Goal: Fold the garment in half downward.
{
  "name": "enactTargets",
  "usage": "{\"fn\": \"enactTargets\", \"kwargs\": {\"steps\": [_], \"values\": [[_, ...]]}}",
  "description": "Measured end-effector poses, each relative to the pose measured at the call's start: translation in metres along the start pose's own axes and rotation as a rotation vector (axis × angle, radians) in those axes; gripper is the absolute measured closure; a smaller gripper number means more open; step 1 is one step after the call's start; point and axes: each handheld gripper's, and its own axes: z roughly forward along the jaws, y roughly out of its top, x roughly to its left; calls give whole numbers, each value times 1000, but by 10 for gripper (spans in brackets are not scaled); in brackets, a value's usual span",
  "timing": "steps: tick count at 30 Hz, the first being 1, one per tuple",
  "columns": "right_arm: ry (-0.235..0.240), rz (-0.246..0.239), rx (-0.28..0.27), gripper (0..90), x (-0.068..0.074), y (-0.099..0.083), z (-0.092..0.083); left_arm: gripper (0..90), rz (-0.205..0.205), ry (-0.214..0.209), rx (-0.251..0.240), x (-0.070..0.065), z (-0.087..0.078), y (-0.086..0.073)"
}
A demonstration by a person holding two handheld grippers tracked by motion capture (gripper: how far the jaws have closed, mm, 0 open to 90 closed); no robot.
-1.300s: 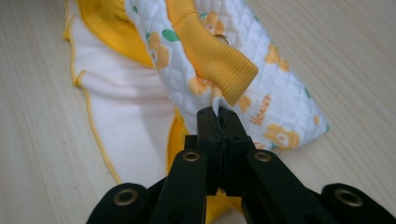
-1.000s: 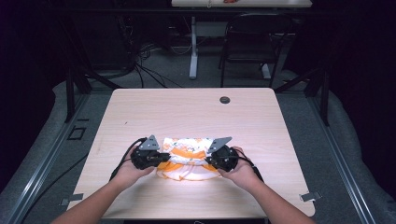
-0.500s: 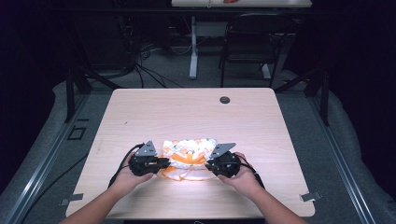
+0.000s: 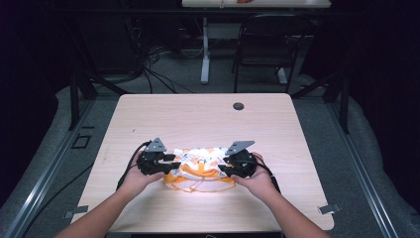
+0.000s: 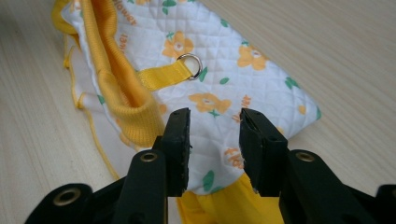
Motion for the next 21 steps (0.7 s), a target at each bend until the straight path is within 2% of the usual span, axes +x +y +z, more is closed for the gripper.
{"fn": "enactTargets", "kwargs": {"steps": [5, 7, 9, 13, 16, 21], "values": [[44, -25, 26, 569, 9, -7, 7, 489, 41, -19, 25, -8, 6, -8], [42, -38, 43, 566, 12, -11, 10, 479, 53, -19, 36, -10, 8, -11], [47, -46, 61, 564, 13, -14, 12, 464, 58, -13, 42, -12, 10, -14], [57, -23, 70, 551, 14, -22, 18, 436, 61, -18, 52, -13, 12, -19], [67, -25, 84, 540, 14, -25, 20, 429, 59, -22, 55, -13, 13, -23], [67, -21, 83, 541, 15, -29, 21, 413, 61, -35, 63, -14, 15, -31]]}}
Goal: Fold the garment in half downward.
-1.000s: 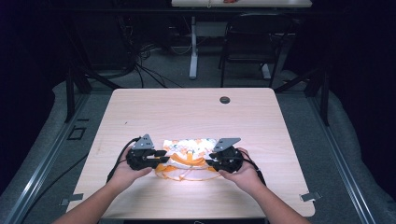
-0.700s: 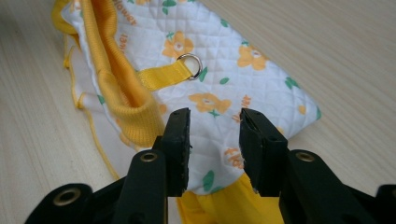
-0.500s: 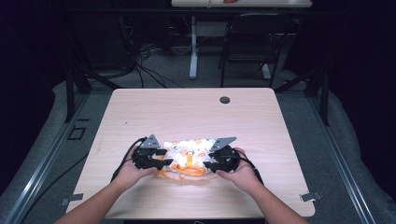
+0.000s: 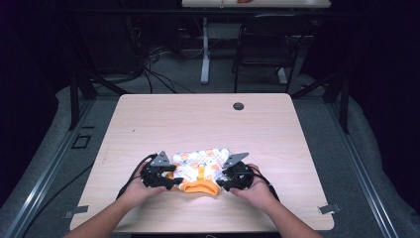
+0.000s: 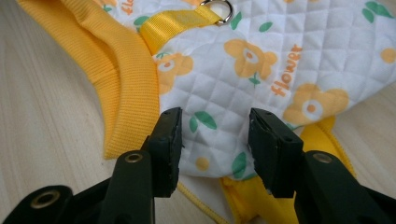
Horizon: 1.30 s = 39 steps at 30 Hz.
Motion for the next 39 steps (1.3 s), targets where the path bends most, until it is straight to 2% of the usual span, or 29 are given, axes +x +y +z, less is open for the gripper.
{"fn": "enactTargets", "kwargs": {"steps": [5, 10, 12, 15, 18, 20, 31, 34, 39], "values": [[1, -18, 8, 541, 1, -3, 0, 407, 6, 3, -4, -3, 1, -5], [5, -14, 9, 544, -1, -4, 2, 408, 9, 19, 1, -4, 4, -5], [5, 1, 4, 544, -3, -4, 4, 410, 14, 29, 0, -4, 5, -4], [7, 2, 10, 543, -5, -3, 4, 411, 7, 34, -4, -3, 7, -4], [12, 34, -7, 543, -10, -3, 6, 415, 1, 36, -14, 0, 8, -3], [13, 29, -5, 543, -12, -2, 7, 418, -9, 42, -15, 1, 9, -2], [-21, 45, -19, 542, -25, 3, 13, 453, -60, 68, -42, 10, 17, 2], [-20, 49, -19, 543, -27, 4, 14, 454, -62, 74, -50, 13, 18, 3], [-31, 46, -6, 544, -33, 9, 16, 468, -59, 88, -31, 16, 21, 9]]}}
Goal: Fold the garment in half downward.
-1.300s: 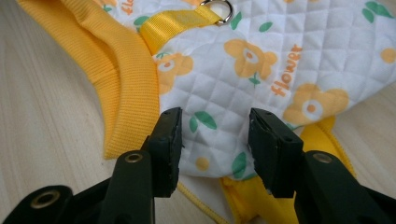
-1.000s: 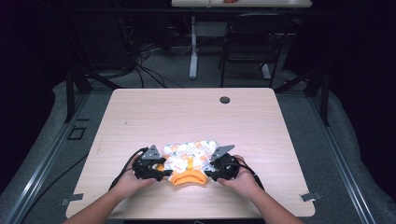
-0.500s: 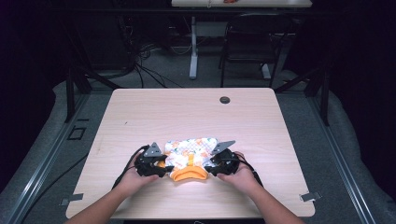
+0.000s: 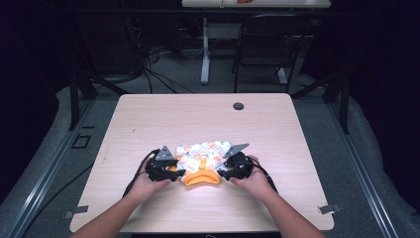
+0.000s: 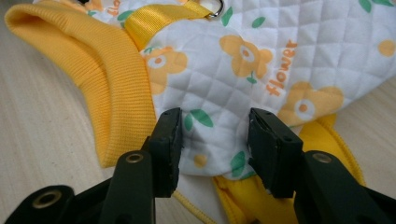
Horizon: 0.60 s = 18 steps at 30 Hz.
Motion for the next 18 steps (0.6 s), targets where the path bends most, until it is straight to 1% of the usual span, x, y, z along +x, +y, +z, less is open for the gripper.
{"fn": "enactTargets", "kwargs": {"steps": [2, 5, 6, 10, 12, 16, 17, 18], "values": [[-1, -2, 4, 543, -2, 1, 0, 469, -4, 5, -2, 2, 2, 2], [1, 12, 2, 543, -7, 3, 2, 473, -32, -1, -13, 5, 4, 2], [-8, 16, 3, 543, -10, 5, 3, 474, -29, 1, -13, 7, 4, 2], [-11, 19, 6, 542, -12, 7, 4, 475, -48, 8, -27, 8, 6, 2], [-11, 24, 8, 541, -13, 8, 5, 475, -51, 9, -27, 9, 6, 2], [-9, 45, -5, 540, -13, 10, 2, 483, -56, 18, -31, 7, 3, 4], [-17, 42, -16, 546, -12, 10, 0, 485, -61, 11, -32, 7, 1, 5], [-21, 40, -23, 549, -11, 11, -3, 486, -70, 5, -42, 7, -1, 5]]}}
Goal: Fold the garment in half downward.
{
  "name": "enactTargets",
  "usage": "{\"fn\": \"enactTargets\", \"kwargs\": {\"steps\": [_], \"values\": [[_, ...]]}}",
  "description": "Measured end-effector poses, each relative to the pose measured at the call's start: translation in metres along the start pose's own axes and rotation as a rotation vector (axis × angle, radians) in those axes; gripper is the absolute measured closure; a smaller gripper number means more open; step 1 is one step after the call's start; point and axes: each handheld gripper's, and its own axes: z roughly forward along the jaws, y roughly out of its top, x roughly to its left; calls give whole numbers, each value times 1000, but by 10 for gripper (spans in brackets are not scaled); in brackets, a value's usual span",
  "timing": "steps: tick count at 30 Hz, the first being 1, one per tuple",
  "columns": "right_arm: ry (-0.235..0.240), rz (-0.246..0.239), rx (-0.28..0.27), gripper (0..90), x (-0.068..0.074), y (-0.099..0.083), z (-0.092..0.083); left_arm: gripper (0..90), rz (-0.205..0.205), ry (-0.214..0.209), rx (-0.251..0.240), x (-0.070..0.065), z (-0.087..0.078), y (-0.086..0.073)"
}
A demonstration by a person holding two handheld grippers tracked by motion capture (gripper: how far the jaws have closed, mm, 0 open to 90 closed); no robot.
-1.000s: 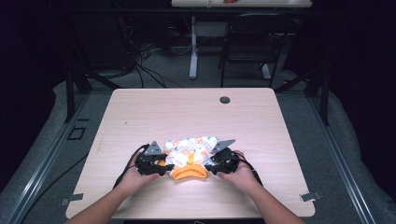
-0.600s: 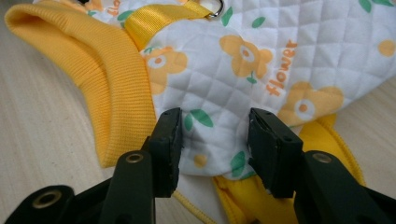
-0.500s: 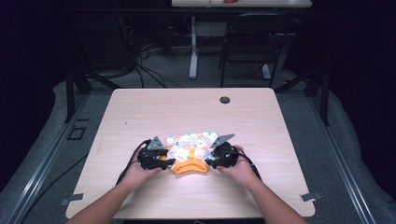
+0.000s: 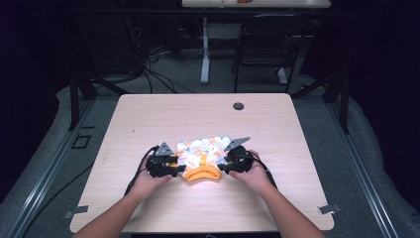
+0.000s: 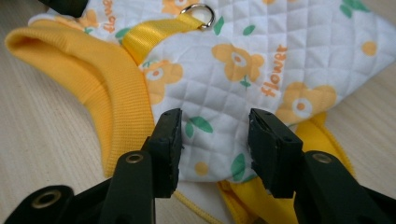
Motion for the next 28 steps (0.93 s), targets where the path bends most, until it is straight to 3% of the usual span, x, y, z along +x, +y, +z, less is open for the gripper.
{"fn": "enactTargets", "kwargs": {"steps": [6, 9, 11, 13, 17, 20, 23, 25, 28], "values": [[-13, 15, -62, 549, 3, 4, -21, 485, -30, 0, -38, 3, -17, 3], [-34, -2, -56, 546, 8, 2, -31, 485, -24, 29, -42, 0, -29, 3], [-66, -9, -45, 545, 14, -1, -37, 485, -22, 23, -50, -5, -37, 2], [-66, -15, -50, 546, 20, -4, -42, 486, -11, 26, -62, -11, -42, 0], [-87, -33, -19, 545, 30, -13, -48, 488, 18, 16, -60, -20, -49, -7], [-86, -23, -12, 544, 35, -22, -49, 487, 15, 5, -53, -23, -51, -12], [-69, 21, -47, 539, 36, -33, -52, 486, 16, 4, -51, -24, -52, -18], [-74, 24, -46, 536, 36, -35, -52, 486, 8, -7, -57, -24, -54, -22], [-69, 14, -85, 534, 39, -41, -55, 485, -12, -44, -74, -24, -56, -27]]}}
